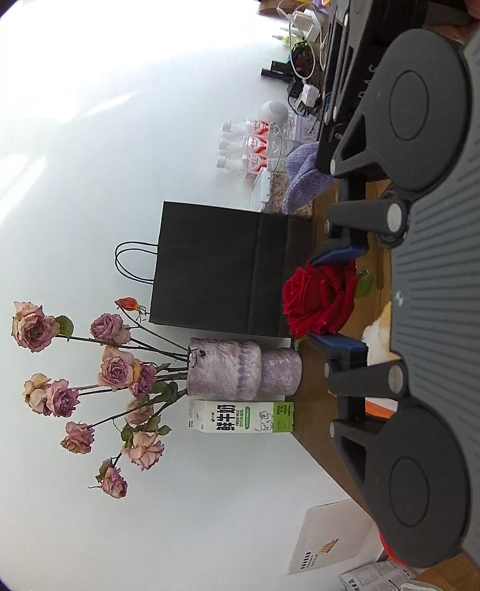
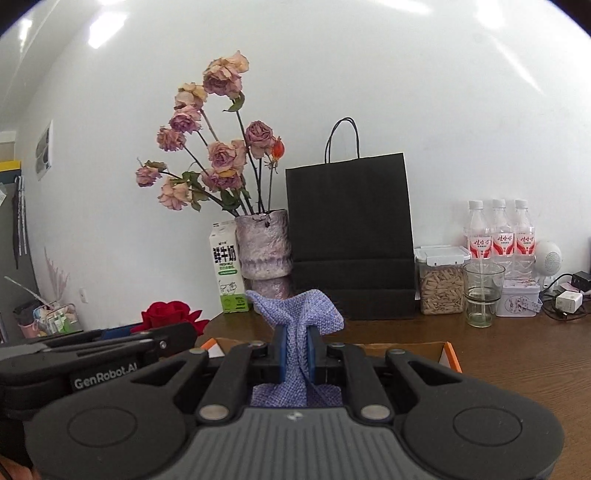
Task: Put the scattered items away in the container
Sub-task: 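Carry the rose and cloth into the box and open both grippers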
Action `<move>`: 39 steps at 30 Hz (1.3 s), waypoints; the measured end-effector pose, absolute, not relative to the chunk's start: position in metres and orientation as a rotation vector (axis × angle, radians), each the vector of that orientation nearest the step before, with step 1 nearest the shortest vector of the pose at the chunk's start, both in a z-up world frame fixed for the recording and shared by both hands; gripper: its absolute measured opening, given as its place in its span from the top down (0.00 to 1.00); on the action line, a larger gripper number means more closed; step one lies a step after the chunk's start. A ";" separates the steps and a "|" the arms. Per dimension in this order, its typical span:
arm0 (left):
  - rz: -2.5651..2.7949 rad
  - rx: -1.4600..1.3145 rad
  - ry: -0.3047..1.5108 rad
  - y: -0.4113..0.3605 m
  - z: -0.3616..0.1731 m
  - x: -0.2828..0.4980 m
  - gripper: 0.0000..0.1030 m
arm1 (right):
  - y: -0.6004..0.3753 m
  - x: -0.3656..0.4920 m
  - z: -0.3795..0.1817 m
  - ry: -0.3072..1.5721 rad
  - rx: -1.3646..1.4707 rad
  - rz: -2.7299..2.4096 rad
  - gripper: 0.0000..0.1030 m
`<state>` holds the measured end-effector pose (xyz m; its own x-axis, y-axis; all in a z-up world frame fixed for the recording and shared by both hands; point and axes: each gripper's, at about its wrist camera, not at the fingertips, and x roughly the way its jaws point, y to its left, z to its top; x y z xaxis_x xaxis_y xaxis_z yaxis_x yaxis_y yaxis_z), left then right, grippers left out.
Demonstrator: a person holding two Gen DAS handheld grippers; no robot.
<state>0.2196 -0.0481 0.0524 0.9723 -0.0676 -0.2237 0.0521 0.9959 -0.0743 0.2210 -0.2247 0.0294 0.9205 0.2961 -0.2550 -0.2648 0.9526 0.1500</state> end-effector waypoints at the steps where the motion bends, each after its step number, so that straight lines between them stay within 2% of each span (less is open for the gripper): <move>1: -0.050 -0.061 0.237 -0.049 0.045 0.226 0.62 | -0.224 0.226 0.024 0.298 0.119 0.294 0.90; 6: -0.082 -0.104 0.379 -0.038 0.019 0.242 0.62 | -0.217 0.226 0.007 0.325 0.096 0.308 0.90; 30: -0.056 -0.040 0.328 -0.045 0.019 0.220 0.61 | -0.219 0.216 0.000 0.332 0.065 0.278 0.88; 32: -0.054 -0.040 0.319 -0.044 0.020 0.218 0.59 | -0.220 0.214 0.000 0.326 0.063 0.275 0.81; 34: -0.031 -0.032 0.303 -0.044 0.020 0.214 0.45 | -0.220 0.212 0.001 0.321 0.056 0.268 0.73; 35: -0.014 -0.023 0.293 -0.045 0.021 0.212 0.29 | -0.220 0.210 0.002 0.314 0.052 0.264 0.72; 36: 0.010 -0.015 0.275 -0.045 0.022 0.209 0.20 | -0.221 0.208 0.003 0.308 0.049 0.264 0.59; 37: 0.049 -0.011 0.251 -0.044 0.023 0.206 0.16 | -0.222 0.206 0.004 0.299 0.048 0.244 0.47; 38: 0.101 -0.014 0.219 -0.042 0.023 0.203 0.02 | -0.223 0.204 0.004 0.287 0.047 0.223 0.39; 39: 0.139 -0.025 0.191 -0.038 0.023 0.200 0.00 | -0.226 0.203 0.005 0.271 0.050 0.207 0.19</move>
<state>0.1998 -0.0384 0.0233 0.9723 0.1349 -0.1910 -0.1396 0.9901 -0.0112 0.2025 -0.2256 0.0051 0.9425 0.2099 -0.2602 -0.1964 0.9775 0.0773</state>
